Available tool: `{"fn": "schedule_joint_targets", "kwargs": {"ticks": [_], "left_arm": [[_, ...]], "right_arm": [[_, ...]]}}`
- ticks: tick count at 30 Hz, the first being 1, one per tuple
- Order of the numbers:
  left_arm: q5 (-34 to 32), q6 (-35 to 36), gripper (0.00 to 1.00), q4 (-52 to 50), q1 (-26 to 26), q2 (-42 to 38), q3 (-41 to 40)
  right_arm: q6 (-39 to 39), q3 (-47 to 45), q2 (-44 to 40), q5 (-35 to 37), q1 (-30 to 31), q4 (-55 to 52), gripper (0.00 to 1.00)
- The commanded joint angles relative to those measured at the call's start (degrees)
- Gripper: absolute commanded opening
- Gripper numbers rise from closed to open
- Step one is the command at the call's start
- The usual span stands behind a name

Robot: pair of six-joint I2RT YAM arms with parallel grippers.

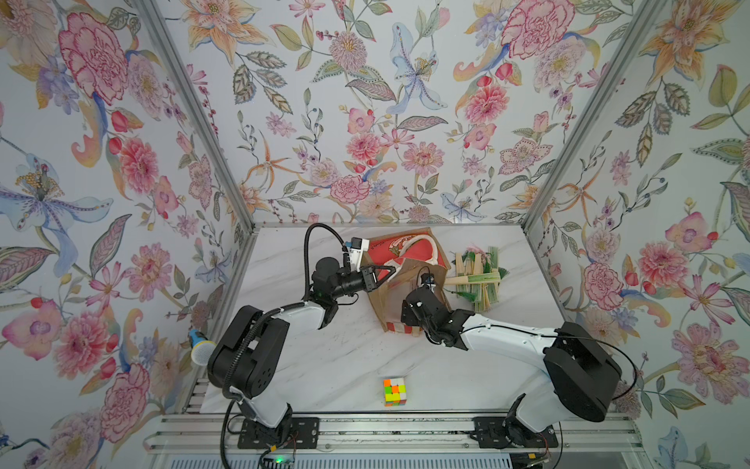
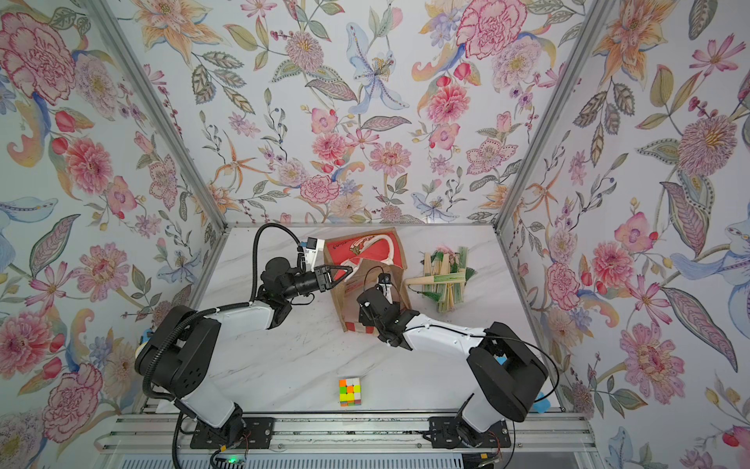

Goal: Take out the folding fans from the tote bags
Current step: Pick up the folding fan from the canvas bag.

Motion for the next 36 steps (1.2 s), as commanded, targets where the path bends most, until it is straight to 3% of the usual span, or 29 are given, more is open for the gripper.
{"fn": "schedule_joint_targets", "kwargs": {"ticks": [1,15,21,29,36], "left_arm": [[0.2,-1.4,0.0,0.0,0.1,-1.4,0.4],[0.2,-1.0,0.0,-0.6,0.0,-1.9,0.2],[0.2,-1.0,0.0,-0.5,0.0,-2.1,0.1],[0.4,-0.9,0.0,-0.5,0.1,-2.1,0.2],[0.4,-0.9,0.0,-0.5,0.1,-2.3,0.1]], "right_arm": [[3.3,3.2,4.6,0.4,0.2,-4.3,0.75],[4.1,3.8,12.0,-2.4,-0.1,-5.9,0.72],[4.3,3.2,12.4,-2.9,-0.4,-5.8,0.63],[4.4,1.4,12.2,-3.5,-1.3,-4.8,0.59],[3.9,-1.3,10.6,-4.6,-1.8,-1.8,0.44]]}}
